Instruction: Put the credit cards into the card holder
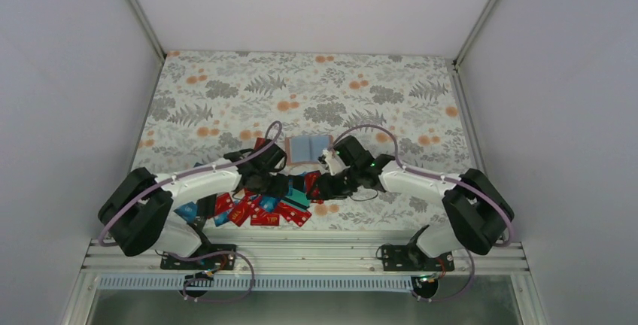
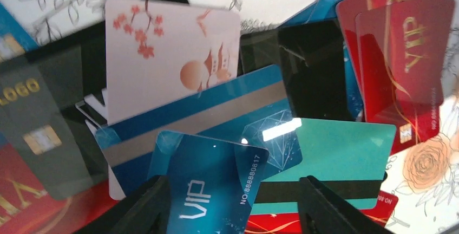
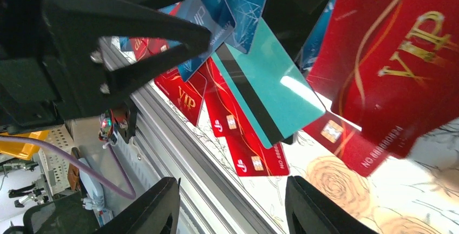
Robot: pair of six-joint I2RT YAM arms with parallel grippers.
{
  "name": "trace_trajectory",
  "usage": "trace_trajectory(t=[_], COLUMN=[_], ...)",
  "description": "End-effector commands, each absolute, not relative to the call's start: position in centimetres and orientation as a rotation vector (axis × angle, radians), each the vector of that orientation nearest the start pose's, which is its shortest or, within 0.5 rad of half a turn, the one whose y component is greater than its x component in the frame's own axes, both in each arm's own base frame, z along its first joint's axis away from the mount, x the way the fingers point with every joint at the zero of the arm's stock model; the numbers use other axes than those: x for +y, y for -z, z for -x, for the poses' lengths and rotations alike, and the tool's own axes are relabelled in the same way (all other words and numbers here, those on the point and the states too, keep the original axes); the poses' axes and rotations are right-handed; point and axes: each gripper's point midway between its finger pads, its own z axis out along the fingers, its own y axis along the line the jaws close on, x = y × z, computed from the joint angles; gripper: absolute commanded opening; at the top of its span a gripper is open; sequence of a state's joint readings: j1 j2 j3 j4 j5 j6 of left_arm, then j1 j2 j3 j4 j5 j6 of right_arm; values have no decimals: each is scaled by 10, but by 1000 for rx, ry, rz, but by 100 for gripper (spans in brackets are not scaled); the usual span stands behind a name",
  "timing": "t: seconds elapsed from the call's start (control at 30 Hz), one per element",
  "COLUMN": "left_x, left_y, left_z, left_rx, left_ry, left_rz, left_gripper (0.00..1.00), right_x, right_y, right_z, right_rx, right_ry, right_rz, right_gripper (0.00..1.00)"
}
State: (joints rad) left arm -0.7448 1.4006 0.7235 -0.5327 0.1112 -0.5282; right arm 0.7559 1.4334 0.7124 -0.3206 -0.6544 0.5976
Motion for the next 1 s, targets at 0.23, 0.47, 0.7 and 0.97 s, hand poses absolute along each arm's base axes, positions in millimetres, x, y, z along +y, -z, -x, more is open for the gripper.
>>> trace_trajectory(t=[0.23, 0.47, 0.7, 0.97], left_x=[-193, -165, -149, -148], left_y=[-31, -32, -38, -37], left_z=[-185, -171, -181, -202], left_rx=[2873, 2860, 2776, 2775], left_ry=[222, 126, 106, 197], left_rz=[-272, 21, 130, 111], left_gripper=[71, 39, 27, 27], right_x=[330, 343, 364, 396], right_y=[-84, -92, -94, -81], right_z=[-152, -172, -162, -133], right_rx=[2799, 2757, 2790, 2863], right_ry=[-1255, -1223, -1334, -1383], right_rz=[538, 478, 327, 115], right_gripper=[51, 49, 49, 49])
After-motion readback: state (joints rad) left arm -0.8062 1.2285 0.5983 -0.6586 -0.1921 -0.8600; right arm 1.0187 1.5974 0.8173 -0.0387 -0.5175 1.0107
